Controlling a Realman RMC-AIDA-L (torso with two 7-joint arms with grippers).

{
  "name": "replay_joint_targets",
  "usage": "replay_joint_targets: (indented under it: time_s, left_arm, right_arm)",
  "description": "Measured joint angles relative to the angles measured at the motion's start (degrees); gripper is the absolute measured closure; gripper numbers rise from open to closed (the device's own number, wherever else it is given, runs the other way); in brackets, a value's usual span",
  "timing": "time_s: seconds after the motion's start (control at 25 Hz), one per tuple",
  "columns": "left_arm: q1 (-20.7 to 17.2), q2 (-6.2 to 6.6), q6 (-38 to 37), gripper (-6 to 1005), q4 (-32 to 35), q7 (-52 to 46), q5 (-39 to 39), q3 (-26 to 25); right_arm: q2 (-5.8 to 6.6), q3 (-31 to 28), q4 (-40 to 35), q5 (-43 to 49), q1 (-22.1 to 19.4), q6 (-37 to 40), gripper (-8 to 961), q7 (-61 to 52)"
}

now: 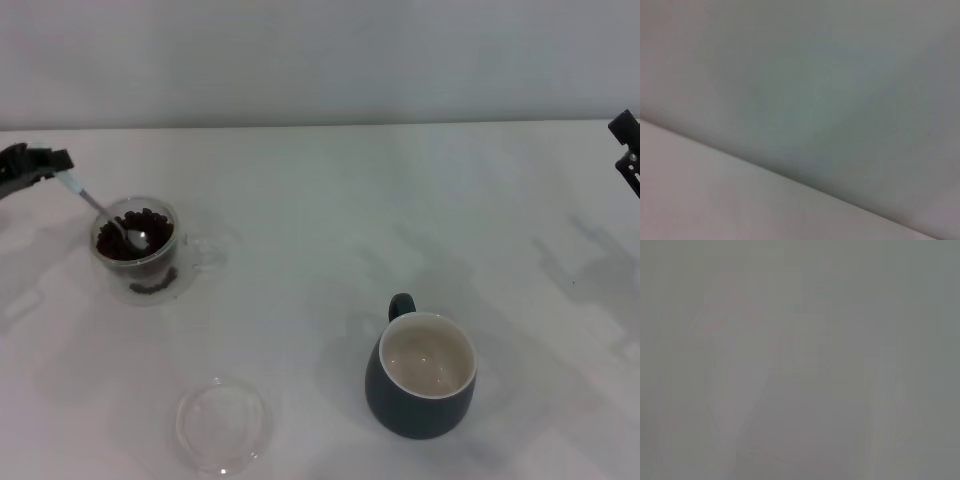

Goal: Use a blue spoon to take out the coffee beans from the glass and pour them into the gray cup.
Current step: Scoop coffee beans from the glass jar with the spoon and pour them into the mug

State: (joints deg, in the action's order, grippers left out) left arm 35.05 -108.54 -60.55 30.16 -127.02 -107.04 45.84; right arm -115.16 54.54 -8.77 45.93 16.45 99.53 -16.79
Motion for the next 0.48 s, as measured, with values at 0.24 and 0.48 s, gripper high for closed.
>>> replay_joint_targets:
  time_s: [0.24, 0.48]
  left_arm:
    - [-1.9, -1.47, 0.3, 864, -0.6, 0.0, 0.7, -3.3]
    - [-4.1, -2.26, 0.0, 864, -2.0, -0.1, 3.8, -6.6]
  right_arm:
    - [0.03, 0.0, -0.1, 0.0, 0.9, -0.8, 329, 0.0]
    - [0.13, -0.1, -0.2, 0.0, 1.7, -2.4, 329, 0.0]
